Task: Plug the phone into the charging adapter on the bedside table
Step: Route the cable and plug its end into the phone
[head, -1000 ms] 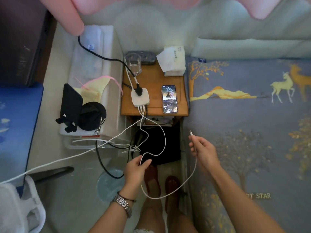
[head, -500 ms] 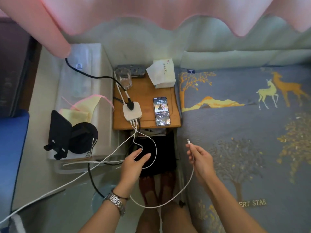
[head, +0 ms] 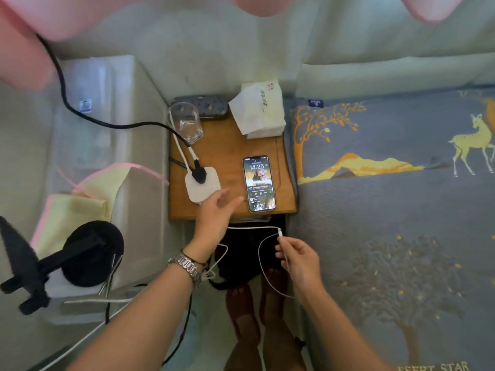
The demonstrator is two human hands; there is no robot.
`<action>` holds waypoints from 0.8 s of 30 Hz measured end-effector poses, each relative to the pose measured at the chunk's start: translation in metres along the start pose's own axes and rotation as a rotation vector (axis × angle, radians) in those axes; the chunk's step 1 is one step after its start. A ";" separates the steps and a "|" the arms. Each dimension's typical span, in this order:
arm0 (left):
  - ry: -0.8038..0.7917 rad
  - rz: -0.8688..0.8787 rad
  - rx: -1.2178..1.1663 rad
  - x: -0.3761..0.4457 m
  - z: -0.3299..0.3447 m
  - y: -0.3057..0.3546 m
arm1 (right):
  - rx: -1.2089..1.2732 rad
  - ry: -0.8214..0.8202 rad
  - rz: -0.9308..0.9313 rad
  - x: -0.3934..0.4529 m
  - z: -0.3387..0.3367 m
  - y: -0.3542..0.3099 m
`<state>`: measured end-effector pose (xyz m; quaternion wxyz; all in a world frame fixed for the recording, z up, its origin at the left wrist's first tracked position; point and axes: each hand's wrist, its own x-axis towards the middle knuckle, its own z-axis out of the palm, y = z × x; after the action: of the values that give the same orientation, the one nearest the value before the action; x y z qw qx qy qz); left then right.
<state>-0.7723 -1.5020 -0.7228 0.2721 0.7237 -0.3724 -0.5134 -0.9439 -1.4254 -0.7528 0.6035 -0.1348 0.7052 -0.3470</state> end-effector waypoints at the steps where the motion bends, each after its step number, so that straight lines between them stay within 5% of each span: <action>1: 0.003 0.023 0.019 0.011 0.002 0.003 | 0.001 0.002 -0.001 0.007 0.005 0.003; 24: -0.155 0.239 0.333 0.136 0.042 -0.008 | 0.043 0.201 -0.157 0.069 0.061 0.040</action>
<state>-0.7829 -1.6089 -0.8161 0.1782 0.6676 -0.5552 -0.4630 -0.8930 -1.4583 -0.8329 0.5037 -0.1412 0.7417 -0.4198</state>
